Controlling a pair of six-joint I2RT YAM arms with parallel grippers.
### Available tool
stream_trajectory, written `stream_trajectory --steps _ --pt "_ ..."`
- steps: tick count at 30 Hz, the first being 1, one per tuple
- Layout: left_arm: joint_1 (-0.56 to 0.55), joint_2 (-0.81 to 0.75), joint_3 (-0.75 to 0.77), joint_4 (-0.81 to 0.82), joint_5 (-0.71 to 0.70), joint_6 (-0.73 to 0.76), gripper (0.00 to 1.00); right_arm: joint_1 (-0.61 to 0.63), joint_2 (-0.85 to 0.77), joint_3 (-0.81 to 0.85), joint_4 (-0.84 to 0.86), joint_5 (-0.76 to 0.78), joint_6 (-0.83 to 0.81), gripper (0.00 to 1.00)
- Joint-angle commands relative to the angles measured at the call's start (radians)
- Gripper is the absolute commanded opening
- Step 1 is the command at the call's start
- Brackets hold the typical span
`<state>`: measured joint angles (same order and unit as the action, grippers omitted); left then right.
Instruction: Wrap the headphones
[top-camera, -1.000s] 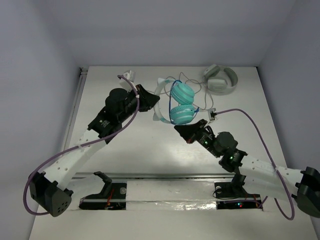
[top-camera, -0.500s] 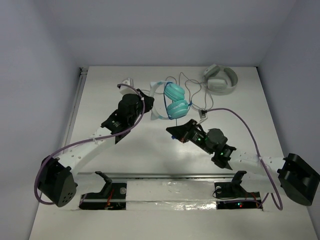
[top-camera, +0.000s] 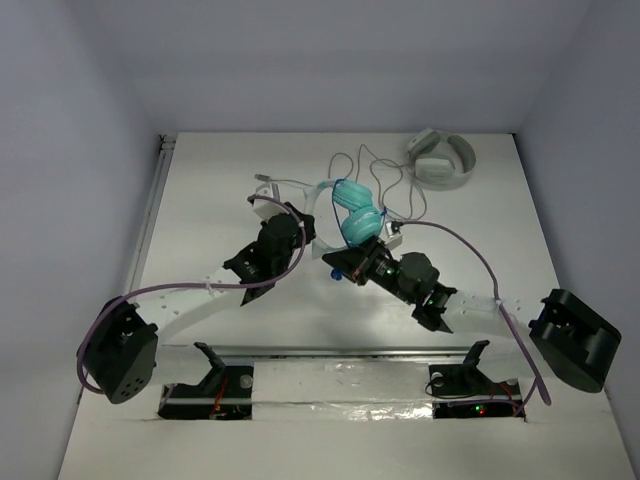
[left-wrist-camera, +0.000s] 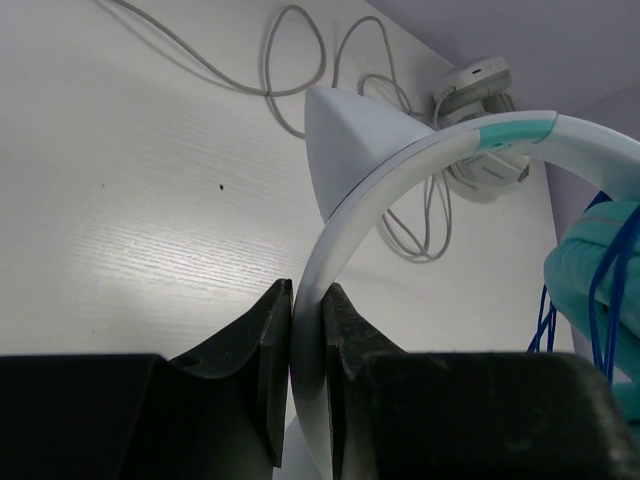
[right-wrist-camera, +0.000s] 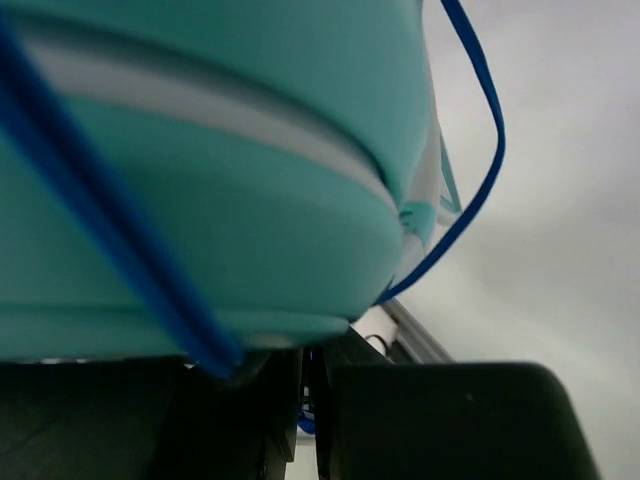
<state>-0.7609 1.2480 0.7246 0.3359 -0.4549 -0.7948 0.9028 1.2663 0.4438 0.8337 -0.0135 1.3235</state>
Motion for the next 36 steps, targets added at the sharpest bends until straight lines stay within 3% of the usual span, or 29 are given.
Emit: stream_trajectory --steps 1,6,13,18,21,26,34,36 --pt "-0.056 -0.032 -0.019 0.137 -0.114 -0.049 0.00 0.018 0.002 0.039 0.137 0.016 0.117 0.13" --pt "-0.120 -0.044 -0.083 0.117 -0.177 -0.053 0.00 0.018 -0.002 0.010 0.137 0.125 0.228 0.15" --pt "-0.170 0.025 -0.125 0.118 -0.203 -0.072 0.00 0.018 0.065 -0.011 0.100 0.211 0.391 0.36" --pt "-0.196 0.071 -0.165 0.140 -0.217 -0.087 0.00 0.018 0.169 -0.085 0.280 0.250 0.494 0.48" --pt "-0.196 0.083 -0.175 0.143 -0.185 -0.098 0.00 0.018 0.203 -0.064 0.228 0.267 0.490 0.51" --pt "-0.206 0.096 -0.169 0.095 -0.160 -0.107 0.00 0.018 0.235 -0.040 0.143 0.294 0.519 0.65" --pt "-0.206 0.134 -0.197 0.094 -0.134 -0.099 0.00 -0.013 0.347 -0.045 0.222 0.248 0.635 0.67" --pt "-0.206 0.152 -0.197 0.107 -0.125 -0.096 0.00 -0.025 0.387 -0.051 0.310 0.215 0.684 0.62"
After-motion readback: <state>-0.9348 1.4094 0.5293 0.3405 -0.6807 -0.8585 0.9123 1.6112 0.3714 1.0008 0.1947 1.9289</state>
